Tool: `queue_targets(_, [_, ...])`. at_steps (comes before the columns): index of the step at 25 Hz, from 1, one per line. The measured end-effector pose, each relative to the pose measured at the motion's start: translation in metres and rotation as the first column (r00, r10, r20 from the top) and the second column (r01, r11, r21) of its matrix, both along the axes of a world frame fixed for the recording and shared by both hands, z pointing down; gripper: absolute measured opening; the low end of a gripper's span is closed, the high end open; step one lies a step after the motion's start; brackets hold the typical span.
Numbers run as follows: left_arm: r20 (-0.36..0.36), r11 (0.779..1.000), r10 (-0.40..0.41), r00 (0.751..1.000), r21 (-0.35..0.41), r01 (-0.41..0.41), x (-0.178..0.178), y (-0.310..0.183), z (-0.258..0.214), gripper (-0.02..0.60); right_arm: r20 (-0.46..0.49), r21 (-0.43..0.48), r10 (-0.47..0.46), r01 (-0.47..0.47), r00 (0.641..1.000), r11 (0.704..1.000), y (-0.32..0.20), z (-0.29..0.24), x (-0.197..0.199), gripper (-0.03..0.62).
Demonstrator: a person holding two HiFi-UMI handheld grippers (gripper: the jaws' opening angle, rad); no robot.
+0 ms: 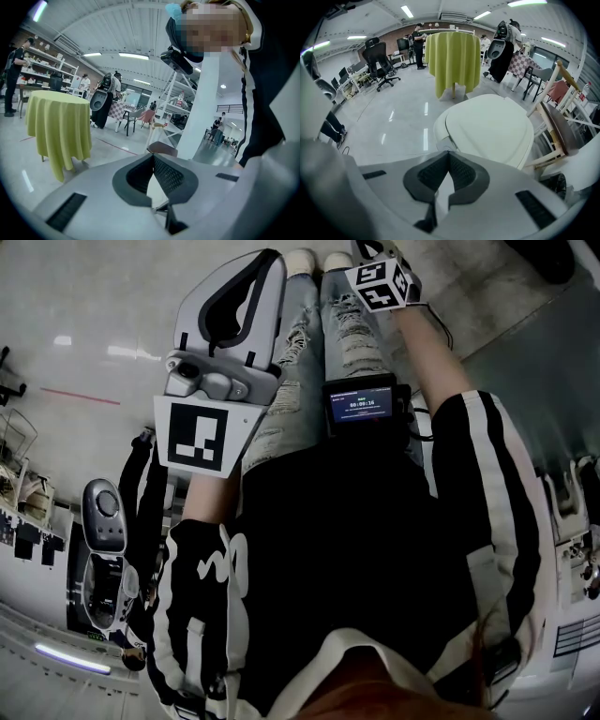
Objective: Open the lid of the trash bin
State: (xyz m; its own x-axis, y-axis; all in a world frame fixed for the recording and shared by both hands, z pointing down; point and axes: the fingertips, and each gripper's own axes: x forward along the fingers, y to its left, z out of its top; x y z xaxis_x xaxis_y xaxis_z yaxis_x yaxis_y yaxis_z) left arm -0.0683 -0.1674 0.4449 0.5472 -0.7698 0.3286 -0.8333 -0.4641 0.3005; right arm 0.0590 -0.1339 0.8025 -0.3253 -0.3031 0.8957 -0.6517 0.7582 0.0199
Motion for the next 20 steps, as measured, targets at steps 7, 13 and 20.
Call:
queue_targets(7, [-0.004,1.0,0.014,1.0,0.003,-0.014,0.0027,-0.0008,-0.002,0.008,-0.032,0.01,-0.005,0.005,0.999,1.0,-0.0023,0.0004,0.0013,0.009])
queue_targets(13, [-0.004,1.0,0.024,1.0,0.005,-0.024,0.0044,-0.0004,-0.0016,0.008,-0.042,0.014,0.002,-0.001,0.999,1.0,-0.0035,0.0025,0.0033,0.009])
queue_targets(20, [-0.005,0.999,0.032,0.999,0.01,-0.032,0.0064,-0.0041,-0.0076,0.008,-0.047,-0.011,-0.004,0.003,0.999,1.0,-0.0058,-0.001,0.0041,0.009])
